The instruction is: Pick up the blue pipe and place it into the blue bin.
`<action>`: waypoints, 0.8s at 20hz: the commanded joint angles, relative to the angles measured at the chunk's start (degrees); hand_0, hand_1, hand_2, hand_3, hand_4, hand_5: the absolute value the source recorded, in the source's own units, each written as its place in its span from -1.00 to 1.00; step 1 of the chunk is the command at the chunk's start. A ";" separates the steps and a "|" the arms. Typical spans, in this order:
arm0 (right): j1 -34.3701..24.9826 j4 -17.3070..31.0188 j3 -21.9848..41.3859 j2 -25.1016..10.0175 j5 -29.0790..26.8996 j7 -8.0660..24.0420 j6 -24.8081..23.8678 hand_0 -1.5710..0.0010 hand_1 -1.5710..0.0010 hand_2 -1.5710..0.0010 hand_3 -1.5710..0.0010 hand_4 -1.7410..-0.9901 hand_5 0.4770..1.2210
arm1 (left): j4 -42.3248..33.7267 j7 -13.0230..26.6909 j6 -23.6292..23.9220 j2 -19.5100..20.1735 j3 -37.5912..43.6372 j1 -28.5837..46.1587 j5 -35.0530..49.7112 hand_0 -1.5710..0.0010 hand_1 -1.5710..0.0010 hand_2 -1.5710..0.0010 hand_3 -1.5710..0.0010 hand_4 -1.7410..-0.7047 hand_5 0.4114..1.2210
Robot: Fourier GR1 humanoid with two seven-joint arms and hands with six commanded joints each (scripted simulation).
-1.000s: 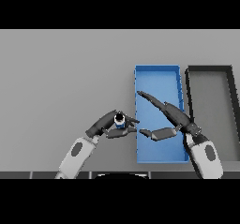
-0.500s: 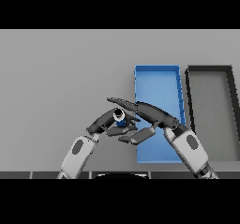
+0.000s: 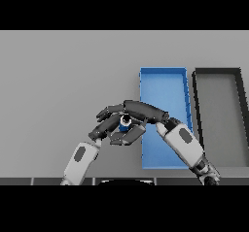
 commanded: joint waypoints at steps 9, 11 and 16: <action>0.03 0.73 2.34 1.62 -1.77 -4.28 -2.84 -0.81 -0.81 -0.82 -0.66 -0.80 0.37 | 0.05 1.38 -1.31 -1.96 0.49 0.39 2.40 -1.00 -1.00 -1.00 -0.86 -0.95 1.00; -0.15 0.97 3.19 0.99 -1.01 -6.91 -3.53 -0.88 -0.88 -0.89 -0.78 -0.87 0.60 | 0.35 1.22 -1.55 -2.22 1.09 0.04 2.14 -1.00 -1.00 -1.00 -0.83 -0.96 1.00; 0.07 0.42 3.99 0.65 -0.12 -9.83 -5.93 -0.96 -0.96 -0.96 -0.93 -0.96 0.87 | -0.34 1.31 -1.71 -1.81 1.85 -0.35 0.80 -1.00 -1.00 -1.00 -0.81 -0.98 1.00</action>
